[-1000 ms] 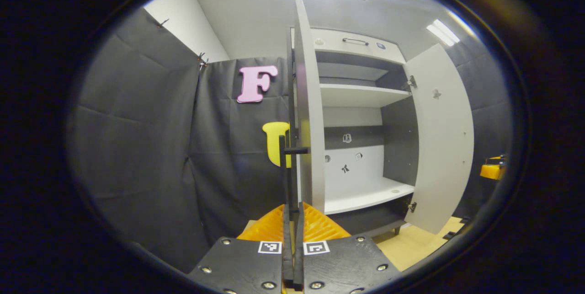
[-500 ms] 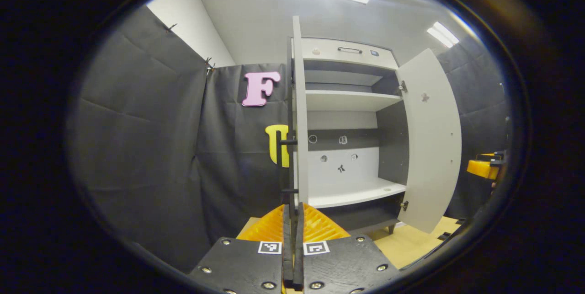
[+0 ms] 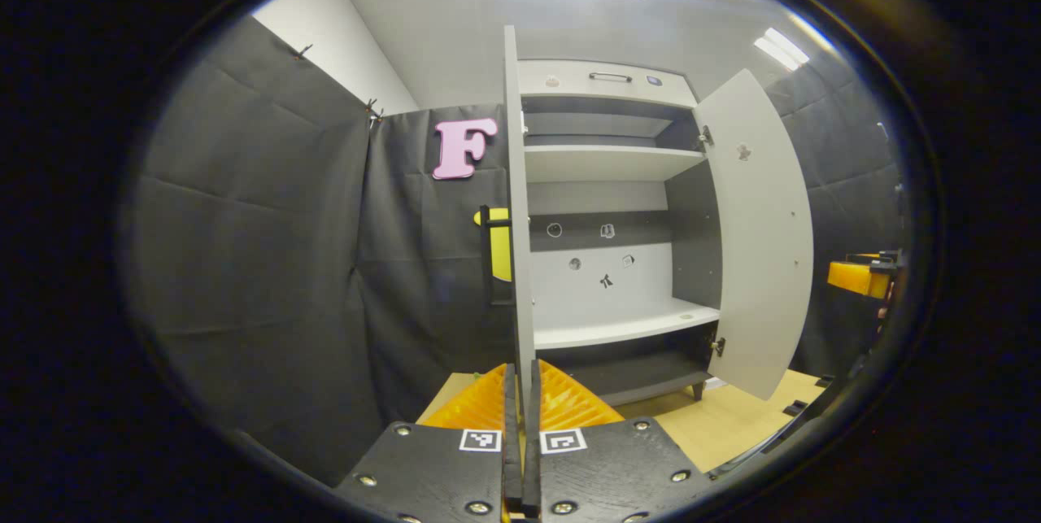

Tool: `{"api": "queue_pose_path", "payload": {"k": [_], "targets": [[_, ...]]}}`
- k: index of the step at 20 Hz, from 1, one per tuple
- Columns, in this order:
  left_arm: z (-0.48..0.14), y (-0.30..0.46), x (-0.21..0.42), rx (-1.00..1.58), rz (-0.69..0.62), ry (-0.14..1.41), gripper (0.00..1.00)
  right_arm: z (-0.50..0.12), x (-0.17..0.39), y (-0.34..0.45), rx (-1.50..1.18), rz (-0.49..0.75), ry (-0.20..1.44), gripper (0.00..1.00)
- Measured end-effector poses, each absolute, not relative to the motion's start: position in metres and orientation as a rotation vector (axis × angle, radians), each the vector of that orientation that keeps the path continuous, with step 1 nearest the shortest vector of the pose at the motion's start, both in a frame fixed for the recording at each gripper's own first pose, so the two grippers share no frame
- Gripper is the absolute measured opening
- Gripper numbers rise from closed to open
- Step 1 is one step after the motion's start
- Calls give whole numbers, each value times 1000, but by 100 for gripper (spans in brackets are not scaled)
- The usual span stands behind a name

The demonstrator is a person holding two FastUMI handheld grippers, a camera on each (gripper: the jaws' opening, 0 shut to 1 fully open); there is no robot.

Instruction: Open the right door of the double-door shoe cabinet with the right hand, and open the left door with the left hand.

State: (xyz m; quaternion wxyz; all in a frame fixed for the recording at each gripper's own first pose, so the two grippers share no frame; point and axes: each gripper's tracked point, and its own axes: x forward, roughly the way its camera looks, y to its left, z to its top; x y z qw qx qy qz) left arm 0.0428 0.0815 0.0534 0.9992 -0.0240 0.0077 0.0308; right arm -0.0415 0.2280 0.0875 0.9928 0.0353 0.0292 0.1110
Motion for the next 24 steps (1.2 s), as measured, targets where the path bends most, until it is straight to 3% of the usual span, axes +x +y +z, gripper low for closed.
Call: {"api": "queue_pose_path", "payload": {"k": [1, 2, 5, 7, 11, 12, 19, 20, 23, 24], "targets": [[51, 77, 40, -54, 55, 21, 2, 89, -42, 228, 71, 222, 56, 93], [48, 72, 35, -55, 51, 27, 2, 89, -42, 228, 72, 222, 53, 97], [47, 69, 27, -33, 60, 14, 2, 89, -42, 228, 68, 223, 52, 97], [48, 70, 23, -9, 90, -2, 11, 89, -43, 227, 66, 223, 52, 97], [49, 69, 19, 11, 102, -14, 11, 91, -42, 228, 62, 222, 46, 93], [49, 69, 19, 13, 101, -17, 11, 91, -42, 229, 63, 224, 45, 97], [50, 62, 18, -11, 70, -19, 11, 89, -41, 229, 62, 225, 50, 97], [50, 62, 17, -14, 66, -15, 10, 88, -41, 228, 61, 223, 52, 93], [54, 60, 18, -34, 66, -36, 11, 88, -39, 227, 66, 223, 55, 97], [55, 61, 19, -29, 71, -48, 11, 88, -39, 228, 65, 222, 57, 94]]}}
